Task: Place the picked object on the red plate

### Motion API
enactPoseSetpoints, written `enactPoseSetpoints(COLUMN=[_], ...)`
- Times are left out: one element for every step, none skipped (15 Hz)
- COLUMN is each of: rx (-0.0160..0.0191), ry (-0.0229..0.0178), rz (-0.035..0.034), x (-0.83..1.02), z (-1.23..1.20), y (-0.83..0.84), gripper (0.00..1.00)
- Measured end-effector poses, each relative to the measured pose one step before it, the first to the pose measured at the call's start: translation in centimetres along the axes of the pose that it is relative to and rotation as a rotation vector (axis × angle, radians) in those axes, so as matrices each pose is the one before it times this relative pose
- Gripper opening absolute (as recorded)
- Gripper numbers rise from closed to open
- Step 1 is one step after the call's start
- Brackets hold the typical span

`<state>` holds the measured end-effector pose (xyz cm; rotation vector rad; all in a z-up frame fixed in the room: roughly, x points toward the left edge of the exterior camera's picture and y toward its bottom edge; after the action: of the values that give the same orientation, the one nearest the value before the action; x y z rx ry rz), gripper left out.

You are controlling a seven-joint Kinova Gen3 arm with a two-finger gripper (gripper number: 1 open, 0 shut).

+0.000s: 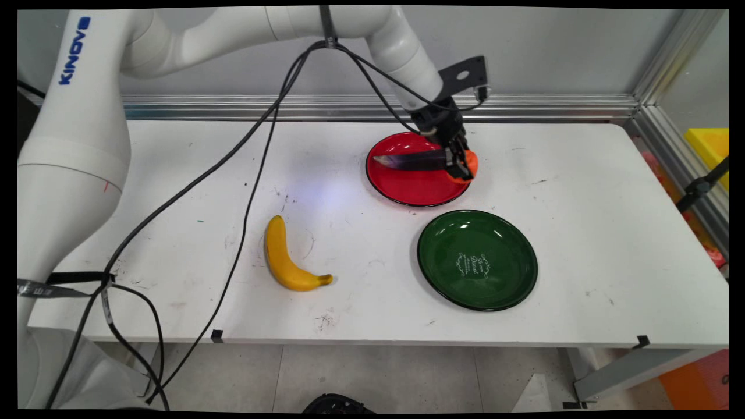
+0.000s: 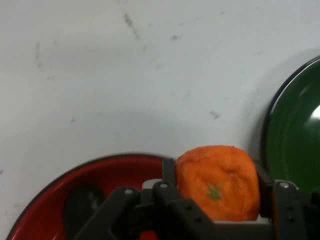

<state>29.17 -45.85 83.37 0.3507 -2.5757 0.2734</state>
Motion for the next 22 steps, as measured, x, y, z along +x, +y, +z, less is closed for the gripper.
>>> enactPoseSetpoints(rx=[0.00231, 0.00117, 0.00151, 0.00153, 0.00126, 0.00053, -0.00029, -0.00164, -0.0024, -0.0031, -0.00277, -0.00193, -0.00254, -0.0025, -0.00223, -0.00154, -0.00182, -0.00166, -0.00117, -0.00125, -0.00083, -0.00037], ry=[-0.00525, -0.00577, -0.00666, -0.00584, -0.00493, -0.00537, -0.00456, -0.0035, -0.00164, -0.0018, -0.00096, -0.00087, -0.00108, -0.00057, -0.00041, 0.00015, 0.00044, 0.00073, 0.00072, 0.0007, 0.00119, 0.00114], rz=[-0.00484, -0.00341, -0.00246, -0.00183, -0.00157, -0.00203, -0.00273, -0.00305, -0.00269, -0.0029, -0.00261, -0.00198, -0.00294, -0.00288, -0.00241, -0.00144, -0.0021, -0.00138, -0.00055, -0.00042, -0.00043, -0.00025], x=[-0.538, -0.584, -0.668, -0.658, -0.549, -0.607, -0.574, -0.525, -0.42, -0.416, -0.319, -0.213, -0.313, -0.3, -0.281, -0.205, -0.231, -0.199, -0.153, -0.157, -0.136, -0.082], z=[-0.102, -0.076, 0.001, 0.037, 0.042, 0.123, 0.141, 0.176, 0.163, 0.187, 0.167, 0.102, 0.136, 0.161, 0.145, 0.115, 0.131, 0.124, 0.104, 0.119, 0.102, 0.067], y=[-0.308, -0.229, -0.245, -0.231, -0.184, -0.17, -0.122, -0.064, -0.025, 0.002, 0.018, 0.021, 0.028, 0.031, 0.029, 0.025, 0.022, 0.015, 0.003, -0.002, -0.008, -0.008], gripper=[0.0, 0.0, 0.0, 0.0, 0.0, 0.0, 0.0, 0.0, 0.0, 0.0, 0.0, 0.0, 0.0, 0.0, 0.0, 0.0, 0.0, 0.0, 0.0, 0.0, 1.0, 1.0])
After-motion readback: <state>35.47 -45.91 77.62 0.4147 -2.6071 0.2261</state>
